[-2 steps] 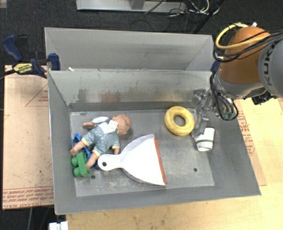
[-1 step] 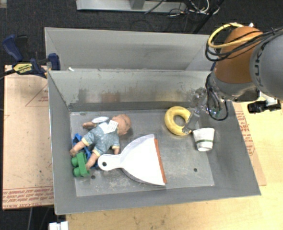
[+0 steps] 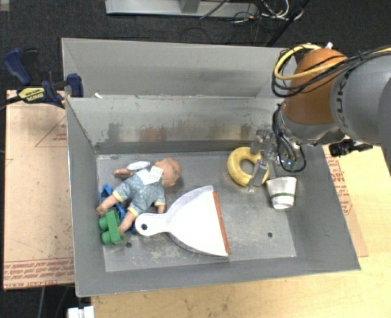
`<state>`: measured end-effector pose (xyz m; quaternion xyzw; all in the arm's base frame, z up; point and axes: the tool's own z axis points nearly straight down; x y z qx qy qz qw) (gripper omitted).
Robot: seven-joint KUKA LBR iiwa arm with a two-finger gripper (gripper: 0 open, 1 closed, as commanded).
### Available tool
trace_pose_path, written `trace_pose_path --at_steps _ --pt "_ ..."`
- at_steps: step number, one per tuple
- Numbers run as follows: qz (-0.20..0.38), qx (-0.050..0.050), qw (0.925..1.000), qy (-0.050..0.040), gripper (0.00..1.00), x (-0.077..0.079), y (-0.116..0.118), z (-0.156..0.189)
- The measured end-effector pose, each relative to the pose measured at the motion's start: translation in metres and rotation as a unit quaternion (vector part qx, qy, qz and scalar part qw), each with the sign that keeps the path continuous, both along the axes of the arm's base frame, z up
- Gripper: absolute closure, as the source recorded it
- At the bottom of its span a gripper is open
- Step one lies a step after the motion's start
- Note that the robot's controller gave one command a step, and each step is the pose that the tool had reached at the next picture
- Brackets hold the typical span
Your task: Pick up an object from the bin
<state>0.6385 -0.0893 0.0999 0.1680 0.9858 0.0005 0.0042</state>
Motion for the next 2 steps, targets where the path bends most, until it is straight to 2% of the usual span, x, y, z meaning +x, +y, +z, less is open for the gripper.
trace_pose_path --at_steps 1,2 --pt "-0.161 0.002 0.9869 -0.0002 1.0 -0.0017 0.0087 -0.0274" --pt "-0.161 0.002 0.9869 -0.0001 1.0 -0.0018 0.0087 -0.0279"
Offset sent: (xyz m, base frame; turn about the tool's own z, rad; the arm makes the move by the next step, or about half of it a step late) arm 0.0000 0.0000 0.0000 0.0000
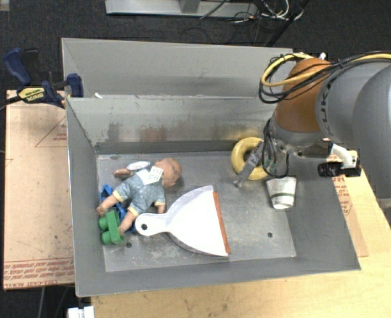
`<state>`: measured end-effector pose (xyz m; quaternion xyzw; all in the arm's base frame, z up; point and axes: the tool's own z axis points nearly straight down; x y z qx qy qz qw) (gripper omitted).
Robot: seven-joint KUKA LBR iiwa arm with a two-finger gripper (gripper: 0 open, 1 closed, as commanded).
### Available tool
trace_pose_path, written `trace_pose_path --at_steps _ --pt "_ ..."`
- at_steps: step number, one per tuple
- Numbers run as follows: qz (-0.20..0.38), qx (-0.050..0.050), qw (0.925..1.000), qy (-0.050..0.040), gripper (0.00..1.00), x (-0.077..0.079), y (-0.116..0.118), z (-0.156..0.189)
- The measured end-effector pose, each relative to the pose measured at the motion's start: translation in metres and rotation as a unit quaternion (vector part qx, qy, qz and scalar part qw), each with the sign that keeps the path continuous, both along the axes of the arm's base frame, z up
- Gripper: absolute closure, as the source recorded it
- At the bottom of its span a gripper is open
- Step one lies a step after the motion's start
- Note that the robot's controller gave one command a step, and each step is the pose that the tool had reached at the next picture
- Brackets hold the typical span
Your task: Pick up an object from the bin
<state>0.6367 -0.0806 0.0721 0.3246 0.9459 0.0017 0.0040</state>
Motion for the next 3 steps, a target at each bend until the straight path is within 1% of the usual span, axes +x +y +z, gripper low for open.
trace_pose_path --at_steps 1,2,3 --pt "0.001 0.0 1.0 0.0001 1.0 -0.001 0.0 0.003" --pt "0.001 0.0 1.0 0.0019 1.0 -0.002 0.0 0.013" --pt "0.001 0.0 1.0 0.001 1.0 -0.001 0.0 0.027"
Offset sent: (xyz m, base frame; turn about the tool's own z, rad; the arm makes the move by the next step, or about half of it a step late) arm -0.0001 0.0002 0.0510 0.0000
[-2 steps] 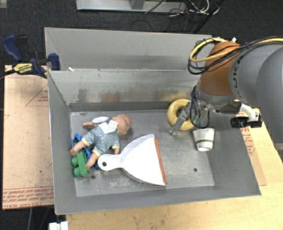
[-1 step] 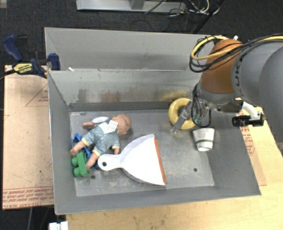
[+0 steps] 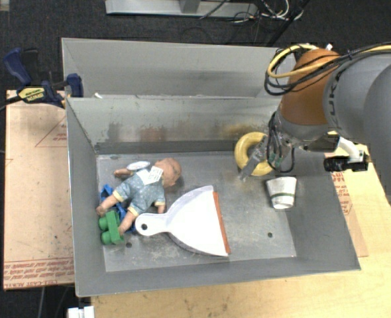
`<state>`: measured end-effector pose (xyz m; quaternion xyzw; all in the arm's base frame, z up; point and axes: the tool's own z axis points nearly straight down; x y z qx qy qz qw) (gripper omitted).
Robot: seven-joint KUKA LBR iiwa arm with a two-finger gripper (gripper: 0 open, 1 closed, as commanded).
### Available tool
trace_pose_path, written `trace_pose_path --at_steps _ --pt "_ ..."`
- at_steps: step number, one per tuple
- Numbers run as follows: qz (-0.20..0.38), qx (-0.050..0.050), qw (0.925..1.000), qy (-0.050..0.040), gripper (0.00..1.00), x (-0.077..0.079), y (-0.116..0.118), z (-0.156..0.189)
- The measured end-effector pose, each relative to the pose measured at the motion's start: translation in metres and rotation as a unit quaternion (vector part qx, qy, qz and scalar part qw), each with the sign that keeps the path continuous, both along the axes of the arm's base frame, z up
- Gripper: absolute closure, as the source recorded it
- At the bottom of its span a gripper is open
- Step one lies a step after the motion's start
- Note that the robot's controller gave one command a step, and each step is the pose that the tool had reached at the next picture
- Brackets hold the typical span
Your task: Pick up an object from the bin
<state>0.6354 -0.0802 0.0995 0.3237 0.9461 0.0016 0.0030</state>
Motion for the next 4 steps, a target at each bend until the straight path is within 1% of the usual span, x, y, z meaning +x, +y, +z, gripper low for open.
trace_pose_path --at_steps 2,3,4 --pt "0.0 0.0 1.0 -0.0026 1.0 0.001 0.0 0.019" --pt "0.001 0.0 1.0 0.0008 1.0 0.0 0.0 0.027" --pt "0.001 0.0 1.0 0.0019 1.0 -0.001 0.0 0.048"
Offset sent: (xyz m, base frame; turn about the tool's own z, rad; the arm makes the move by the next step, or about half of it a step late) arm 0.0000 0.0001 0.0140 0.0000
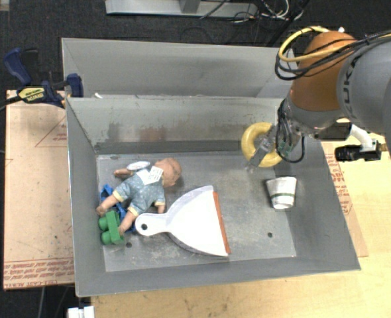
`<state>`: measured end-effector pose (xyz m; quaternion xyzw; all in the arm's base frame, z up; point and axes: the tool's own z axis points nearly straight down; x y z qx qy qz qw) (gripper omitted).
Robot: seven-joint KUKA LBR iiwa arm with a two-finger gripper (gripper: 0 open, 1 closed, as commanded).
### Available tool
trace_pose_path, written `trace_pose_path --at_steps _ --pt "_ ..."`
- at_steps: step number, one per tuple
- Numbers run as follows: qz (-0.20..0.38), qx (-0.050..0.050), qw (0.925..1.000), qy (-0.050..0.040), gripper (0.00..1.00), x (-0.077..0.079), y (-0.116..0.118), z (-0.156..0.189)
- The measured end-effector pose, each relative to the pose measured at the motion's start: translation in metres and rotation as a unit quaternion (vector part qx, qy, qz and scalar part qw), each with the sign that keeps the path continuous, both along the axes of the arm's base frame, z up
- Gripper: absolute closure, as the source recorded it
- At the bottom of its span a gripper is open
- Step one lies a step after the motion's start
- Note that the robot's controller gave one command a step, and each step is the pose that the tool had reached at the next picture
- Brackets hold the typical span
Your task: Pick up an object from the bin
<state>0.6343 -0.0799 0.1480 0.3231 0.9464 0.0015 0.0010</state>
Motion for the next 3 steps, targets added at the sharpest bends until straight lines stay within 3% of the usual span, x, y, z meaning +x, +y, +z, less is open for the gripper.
trace_pose_path --at_steps 1,3 --pt "0.0 0.0 1.0 -0.0042 1.0 0.002 0.0 0.017" --pt "0.001 0.0 1.0 -0.0036 1.0 0.002 0.0 0.035"
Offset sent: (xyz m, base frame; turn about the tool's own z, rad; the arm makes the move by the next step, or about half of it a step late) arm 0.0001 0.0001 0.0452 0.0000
